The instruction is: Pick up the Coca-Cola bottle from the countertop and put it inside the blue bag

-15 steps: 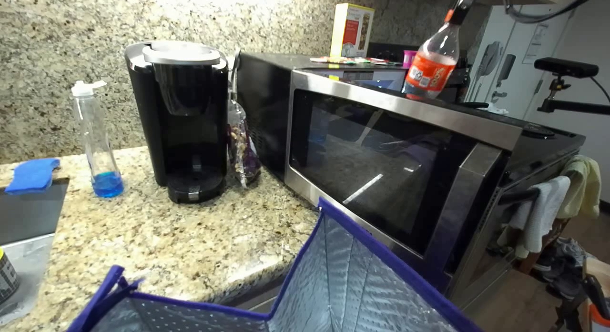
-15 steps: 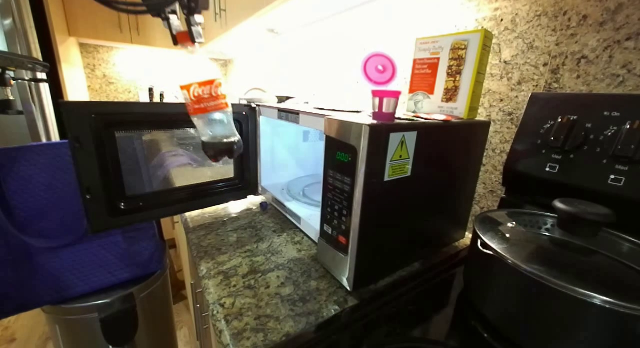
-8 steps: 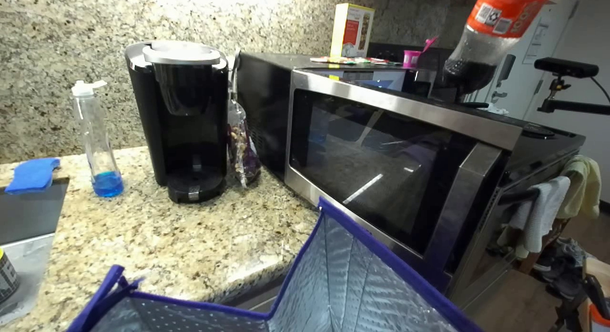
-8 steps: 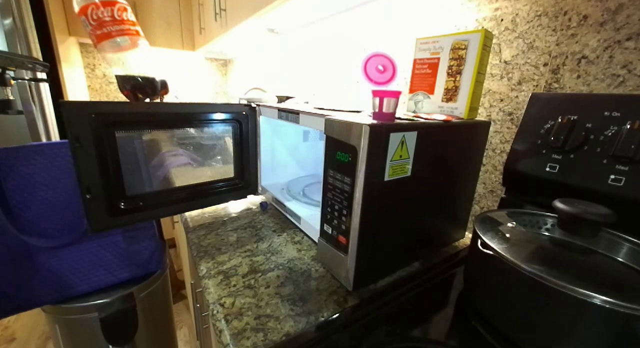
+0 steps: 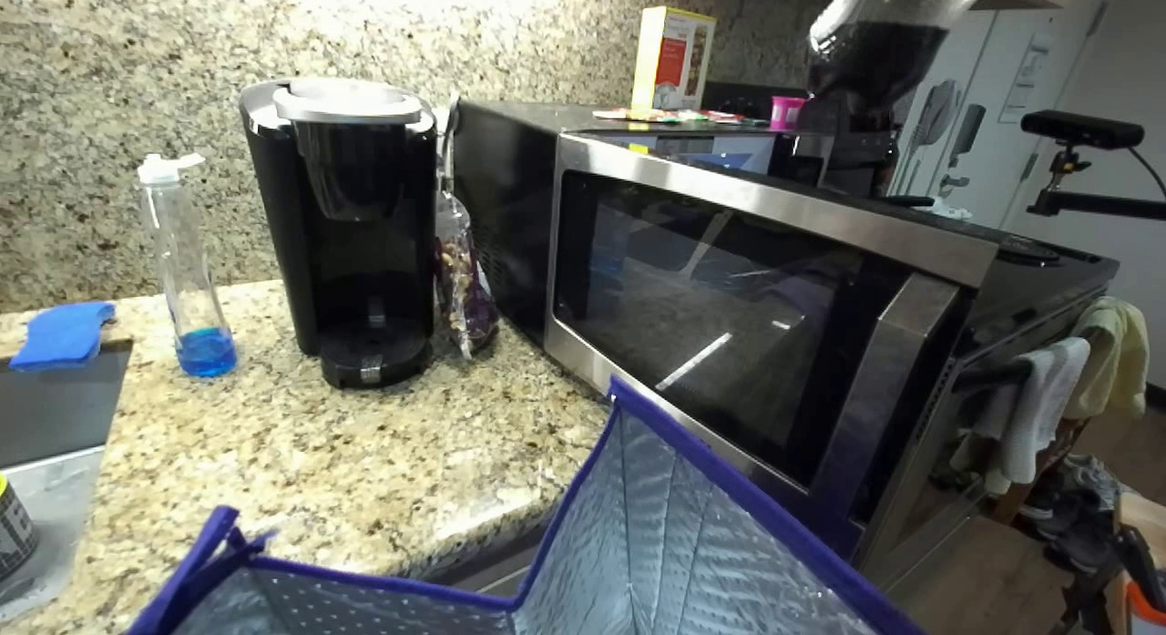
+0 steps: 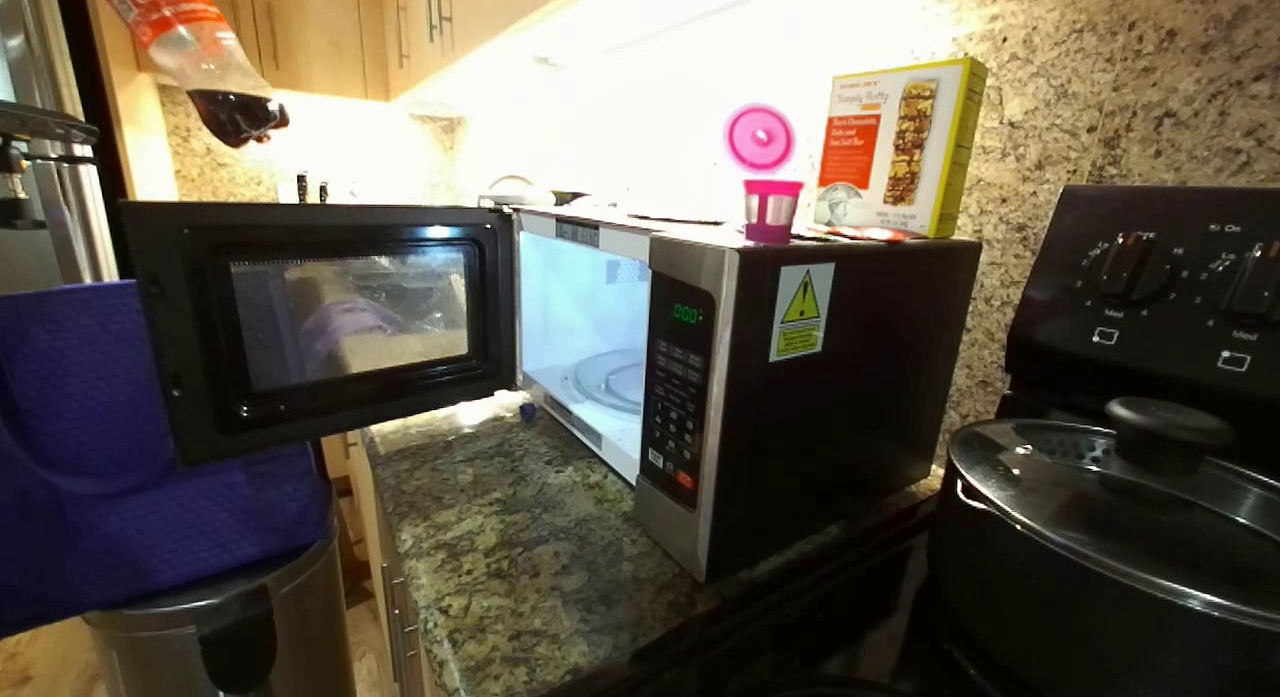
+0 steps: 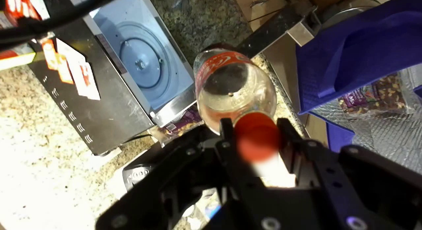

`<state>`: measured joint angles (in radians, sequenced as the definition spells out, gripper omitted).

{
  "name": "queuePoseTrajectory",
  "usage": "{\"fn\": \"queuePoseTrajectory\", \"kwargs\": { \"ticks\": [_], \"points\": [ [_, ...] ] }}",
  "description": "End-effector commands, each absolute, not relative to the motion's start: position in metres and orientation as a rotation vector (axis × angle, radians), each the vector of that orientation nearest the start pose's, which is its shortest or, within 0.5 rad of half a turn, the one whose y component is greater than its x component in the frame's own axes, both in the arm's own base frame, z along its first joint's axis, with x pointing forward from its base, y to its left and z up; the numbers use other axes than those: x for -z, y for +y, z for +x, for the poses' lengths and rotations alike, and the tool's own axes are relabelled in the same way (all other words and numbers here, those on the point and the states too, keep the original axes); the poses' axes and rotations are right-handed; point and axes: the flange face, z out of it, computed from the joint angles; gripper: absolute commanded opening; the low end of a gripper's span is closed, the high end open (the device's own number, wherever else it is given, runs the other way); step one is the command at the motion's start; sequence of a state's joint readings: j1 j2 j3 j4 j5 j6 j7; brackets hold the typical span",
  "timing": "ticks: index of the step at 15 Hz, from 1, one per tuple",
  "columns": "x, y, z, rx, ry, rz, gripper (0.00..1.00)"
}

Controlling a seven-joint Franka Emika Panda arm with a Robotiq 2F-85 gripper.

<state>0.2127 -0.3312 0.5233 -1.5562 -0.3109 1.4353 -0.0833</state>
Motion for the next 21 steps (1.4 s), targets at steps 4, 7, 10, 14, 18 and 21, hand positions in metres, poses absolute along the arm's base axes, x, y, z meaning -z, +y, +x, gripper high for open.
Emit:
{"fn": "queuePoseTrajectory", "kwargs": {
  "ticks": [4,7,10,14,18,21],
  "points": [
    [-0.765,0.338,0.316,0.58,-1.259,-3.251,0.36],
    [-0.767,0.338,0.319,0.584,-1.254,-3.247,0.36],
    [-0.772,0.34,0.317,0.626,-1.3,-3.2,0.11],
    [-0.786,0.364,0.319,0.712,-1.614,-2.992,0.11],
    [-0.783,0.393,0.327,0.726,-1.739,-2.746,0.11],
    [-0.767,0.412,0.34,0.672,-1.801,-2.573,0.11]
  ]
}}
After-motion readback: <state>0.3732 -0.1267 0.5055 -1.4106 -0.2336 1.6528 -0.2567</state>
